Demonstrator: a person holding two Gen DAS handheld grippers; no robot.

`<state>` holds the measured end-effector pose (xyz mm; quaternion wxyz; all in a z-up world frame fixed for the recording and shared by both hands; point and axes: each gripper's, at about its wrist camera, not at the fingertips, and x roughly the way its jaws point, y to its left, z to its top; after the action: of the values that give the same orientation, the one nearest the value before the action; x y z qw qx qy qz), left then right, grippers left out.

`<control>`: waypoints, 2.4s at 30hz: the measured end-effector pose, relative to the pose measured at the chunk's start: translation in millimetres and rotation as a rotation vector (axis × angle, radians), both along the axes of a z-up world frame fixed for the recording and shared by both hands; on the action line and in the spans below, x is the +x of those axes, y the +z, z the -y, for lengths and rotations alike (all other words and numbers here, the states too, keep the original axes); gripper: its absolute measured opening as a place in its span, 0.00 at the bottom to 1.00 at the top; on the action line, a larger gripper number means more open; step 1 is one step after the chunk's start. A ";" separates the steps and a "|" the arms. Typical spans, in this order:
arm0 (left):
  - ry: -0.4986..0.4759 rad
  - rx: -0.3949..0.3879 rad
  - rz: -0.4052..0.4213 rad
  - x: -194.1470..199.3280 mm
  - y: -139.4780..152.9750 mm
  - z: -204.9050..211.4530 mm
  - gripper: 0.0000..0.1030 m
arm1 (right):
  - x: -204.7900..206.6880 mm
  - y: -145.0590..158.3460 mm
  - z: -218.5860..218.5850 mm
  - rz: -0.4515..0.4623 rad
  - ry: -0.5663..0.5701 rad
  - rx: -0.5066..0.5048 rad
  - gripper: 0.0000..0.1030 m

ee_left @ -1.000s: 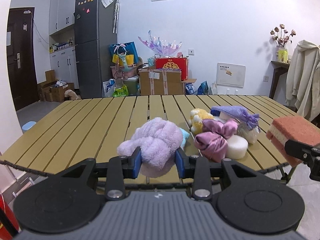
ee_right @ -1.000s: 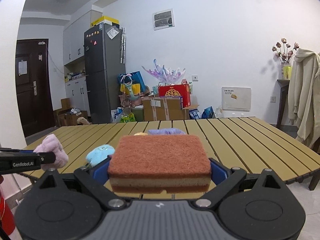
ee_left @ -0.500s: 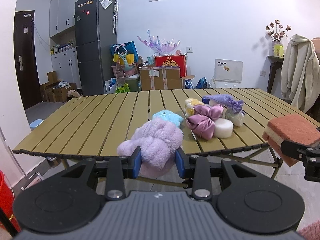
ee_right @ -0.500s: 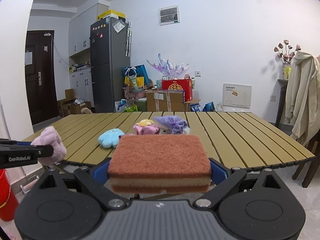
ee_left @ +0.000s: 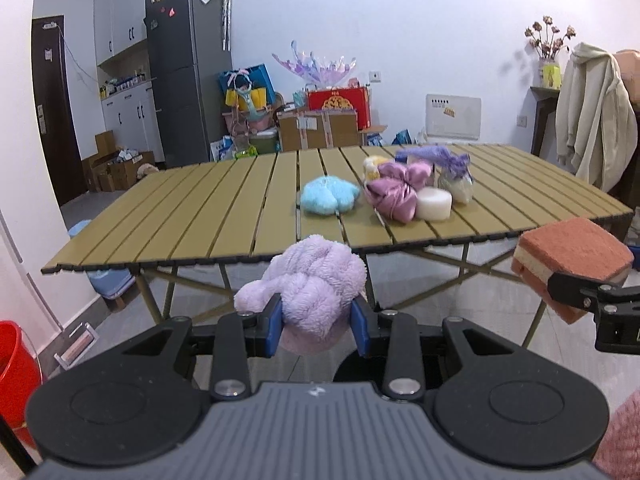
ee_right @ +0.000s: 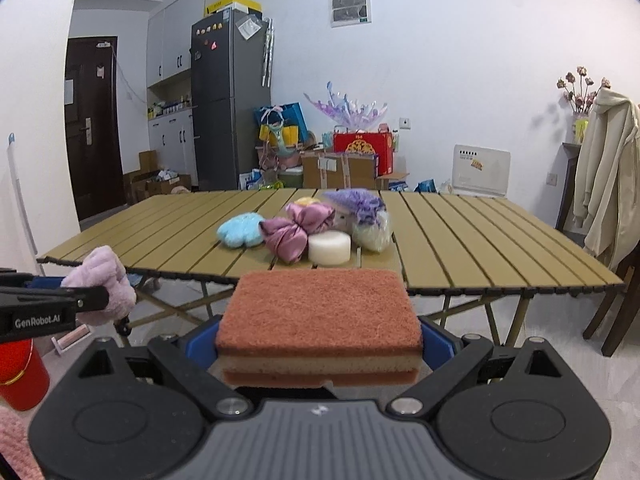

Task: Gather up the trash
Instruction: 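Carry the sponge and towel roll away from the table toward the black bin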

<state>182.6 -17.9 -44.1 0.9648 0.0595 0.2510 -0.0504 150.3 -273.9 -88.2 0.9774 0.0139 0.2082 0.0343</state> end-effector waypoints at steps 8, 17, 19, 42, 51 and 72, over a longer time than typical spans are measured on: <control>0.021 0.012 -0.080 -7.4 -30.6 -5.5 0.34 | -7.9 -23.4 -9.9 -0.083 0.029 -0.025 0.95; 0.038 0.031 -0.173 -1.1 -68.9 -2.8 0.34 | -8.1 -57.1 -13.6 -0.192 0.033 -0.033 0.95; 0.038 0.039 -0.193 0.9 -76.8 -1.2 0.34 | -6.5 -65.6 -13.5 -0.222 0.030 -0.033 0.95; 0.090 0.072 -0.413 38.2 -153.7 -4.7 0.34 | 28.5 -157.4 -2.7 -0.539 -0.027 -0.041 0.94; 0.106 0.046 -0.465 58.5 -168.5 -9.2 0.34 | 45.3 -189.8 -1.7 -0.652 -0.057 -0.062 0.94; 0.190 0.015 -0.490 99.2 -176.1 -17.1 0.34 | 87.1 -185.2 -7.2 -0.599 -0.091 -0.083 0.94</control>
<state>281.8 -0.7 -220.3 0.8753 0.0291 0.4818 0.0295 237.5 -266.7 -273.4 0.8728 -0.0074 0.4874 -0.0235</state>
